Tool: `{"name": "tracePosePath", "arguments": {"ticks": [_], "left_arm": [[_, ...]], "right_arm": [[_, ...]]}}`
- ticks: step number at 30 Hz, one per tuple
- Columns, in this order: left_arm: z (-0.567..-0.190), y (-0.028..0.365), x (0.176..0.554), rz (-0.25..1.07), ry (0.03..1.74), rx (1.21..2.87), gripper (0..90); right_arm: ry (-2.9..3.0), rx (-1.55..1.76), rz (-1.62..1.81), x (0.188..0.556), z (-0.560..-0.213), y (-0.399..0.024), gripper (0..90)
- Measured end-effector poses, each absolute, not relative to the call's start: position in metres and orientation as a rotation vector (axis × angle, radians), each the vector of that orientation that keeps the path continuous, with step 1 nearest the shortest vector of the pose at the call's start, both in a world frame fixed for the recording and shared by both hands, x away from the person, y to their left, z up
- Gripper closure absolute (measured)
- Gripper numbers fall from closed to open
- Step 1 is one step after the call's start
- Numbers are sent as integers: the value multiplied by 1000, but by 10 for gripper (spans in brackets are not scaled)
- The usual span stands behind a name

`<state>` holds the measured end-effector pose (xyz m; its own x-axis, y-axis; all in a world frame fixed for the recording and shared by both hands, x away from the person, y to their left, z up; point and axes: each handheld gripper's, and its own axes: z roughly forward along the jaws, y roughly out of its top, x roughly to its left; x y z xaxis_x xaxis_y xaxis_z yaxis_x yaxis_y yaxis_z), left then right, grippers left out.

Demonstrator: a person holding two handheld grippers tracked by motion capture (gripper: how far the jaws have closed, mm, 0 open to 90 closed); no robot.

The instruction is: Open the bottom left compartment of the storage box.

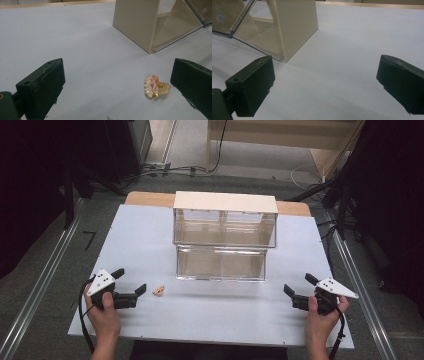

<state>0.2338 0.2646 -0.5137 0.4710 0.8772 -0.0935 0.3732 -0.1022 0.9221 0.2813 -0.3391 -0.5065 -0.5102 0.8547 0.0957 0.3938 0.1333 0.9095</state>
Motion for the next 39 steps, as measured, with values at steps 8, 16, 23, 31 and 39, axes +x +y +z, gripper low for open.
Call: {"name": "tracePosePath", "arguments": {"ticks": [8, 16, 23, 31, 39], "left_arm": [[-514, 264, 235, 612, 1079, 1692, 0], [-512, 267, 234, 626, 1073, 1659, 0], [-511, 268, 239, 614, 1094, 1649, 0], [-509, 267, 238, 634, 1110, 1662, 0], [-492, 256, 242, 636, 1090, 1687, 0]], "right_arm": [[1944, 1192, 1372, 279, -505, -340, 2], [1981, 1146, 1360, 284, -504, -335, 2], [1982, 1153, 1353, 287, -503, -334, 2], [1979, 1159, 1376, 288, -499, -337, 2], [2009, 1162, 1369, 288, -482, -328, 3]]}}
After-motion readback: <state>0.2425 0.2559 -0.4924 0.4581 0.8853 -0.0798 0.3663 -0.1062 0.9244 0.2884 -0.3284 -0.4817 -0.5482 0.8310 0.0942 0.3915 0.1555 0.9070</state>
